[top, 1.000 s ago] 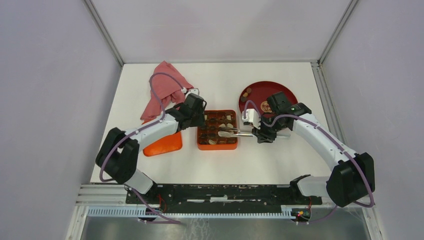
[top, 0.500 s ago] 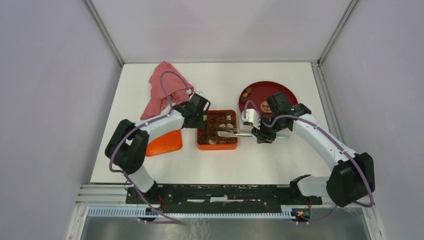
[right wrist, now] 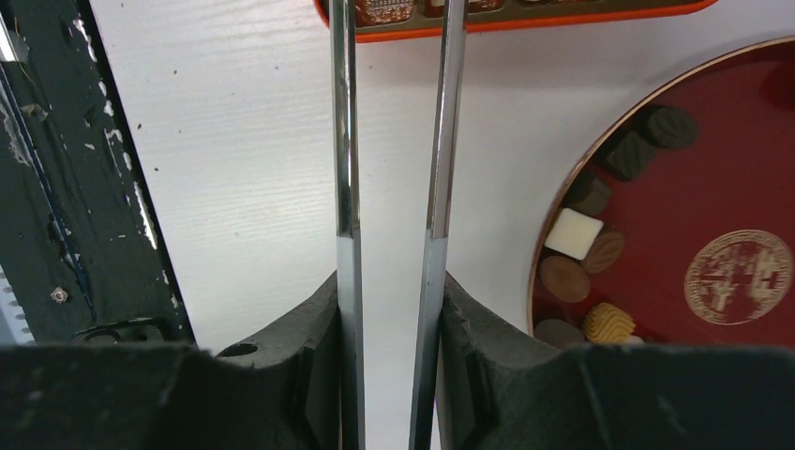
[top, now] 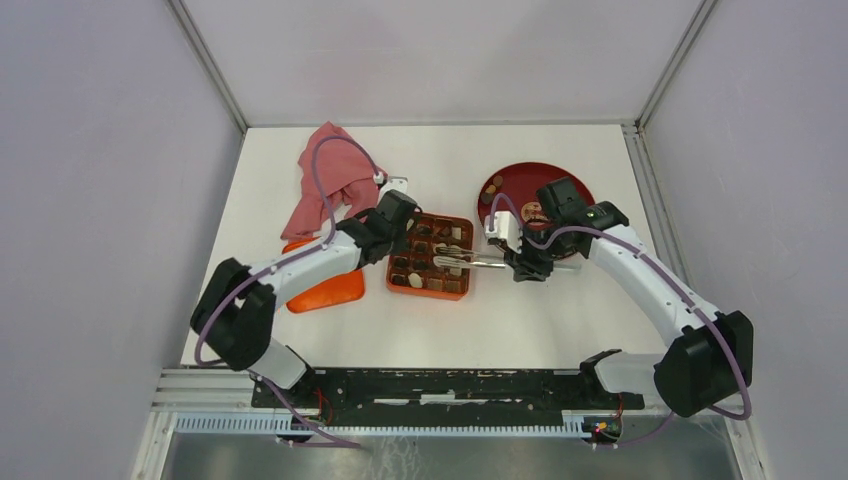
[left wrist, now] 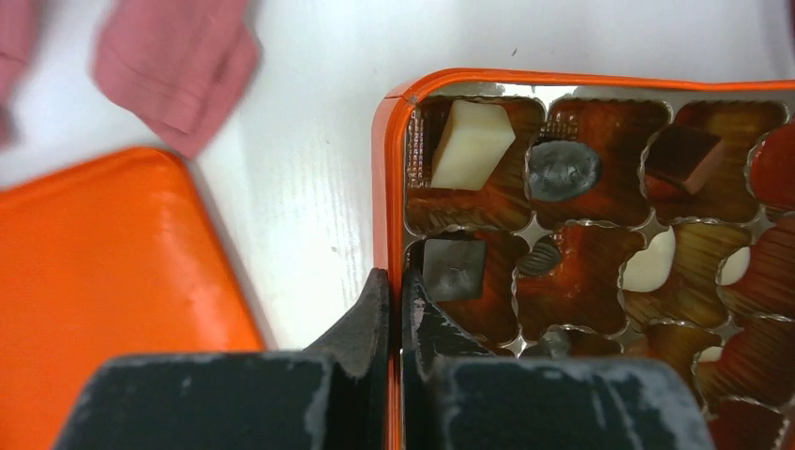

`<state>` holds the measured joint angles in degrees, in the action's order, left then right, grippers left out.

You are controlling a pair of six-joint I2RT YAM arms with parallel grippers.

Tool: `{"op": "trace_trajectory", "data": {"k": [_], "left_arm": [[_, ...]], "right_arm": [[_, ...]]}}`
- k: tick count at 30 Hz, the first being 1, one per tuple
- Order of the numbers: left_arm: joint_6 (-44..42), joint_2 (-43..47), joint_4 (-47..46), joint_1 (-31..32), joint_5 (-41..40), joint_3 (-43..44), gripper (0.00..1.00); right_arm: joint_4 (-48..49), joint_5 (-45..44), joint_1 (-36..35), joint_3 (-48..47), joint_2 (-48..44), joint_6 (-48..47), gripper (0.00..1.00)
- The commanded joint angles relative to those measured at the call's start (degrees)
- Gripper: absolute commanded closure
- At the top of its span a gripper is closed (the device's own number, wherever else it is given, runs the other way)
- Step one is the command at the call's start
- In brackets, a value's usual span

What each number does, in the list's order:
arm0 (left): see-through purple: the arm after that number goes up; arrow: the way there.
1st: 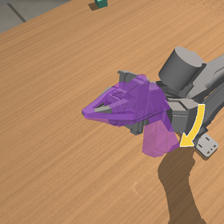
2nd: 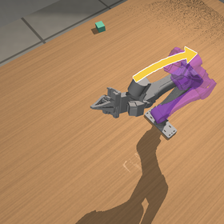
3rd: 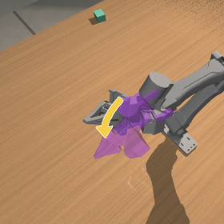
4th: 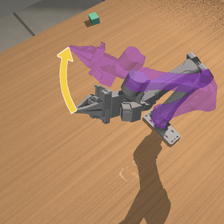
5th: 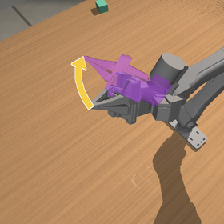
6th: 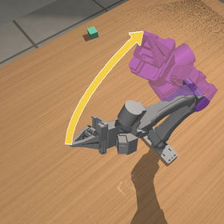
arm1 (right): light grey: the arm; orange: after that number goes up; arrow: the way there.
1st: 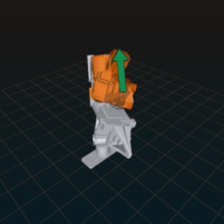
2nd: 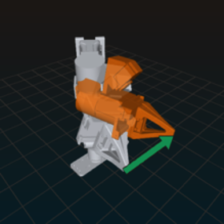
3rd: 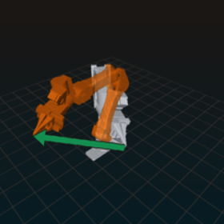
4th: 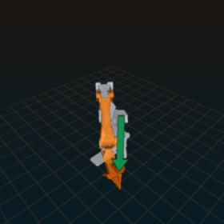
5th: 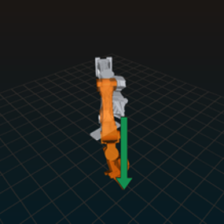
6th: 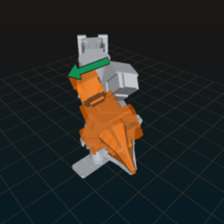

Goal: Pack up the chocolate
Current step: Adjust the packing box at the center of the board.

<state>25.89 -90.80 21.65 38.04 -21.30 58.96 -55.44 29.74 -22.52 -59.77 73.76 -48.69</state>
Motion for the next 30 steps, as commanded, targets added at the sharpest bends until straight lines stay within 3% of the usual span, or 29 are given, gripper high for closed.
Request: {"op": "trace_trajectory", "data": {"k": [1,5,9,17,23,26,30], "left_arm": [[-4.89,10.55,-10.8,2.74,-11.21,-2.95,0.98],[-7.16,14.7,-15.32,5.53,-16.47,-5.95,0.98],[-6.54,15.77,-16.82,5.93,-16.37,-7.01,0.98],[-0.76,9.09,-13.83,4.54,-8.57,-5.62,0.98],[1.81,4.68,-15.08,2.07,-1.83,-5.87,0.98],[2.97,2.43,-14.46,1.16,0.16,-5.6,0.94],[4.35,-0.46,-12.13,0.92,0.47,-4.89,0.75]], "right_arm": [[-1.3,5.47,-0.25,-7.47,-2.36,-0.53,1.0],[-3.1,7.71,-0.23,-11.03,-2.37,-2.24,1.0],[-3.7,7.99,-0.28,-10.43,-2.9,-4.66,1.0],[-0.61,-0.47,-0.33,-1.75,-4.53,-9.81,1.0],[1.38,-1.65,-0.28,0.2,-2.97,-9.34,1.0],[1.98,-1.73,-0.28,0.28,-1.83,-8.73,1.0],[2.14,-1.74,-0.32,-0.02,-0.76,-8.71,1.0]]}}
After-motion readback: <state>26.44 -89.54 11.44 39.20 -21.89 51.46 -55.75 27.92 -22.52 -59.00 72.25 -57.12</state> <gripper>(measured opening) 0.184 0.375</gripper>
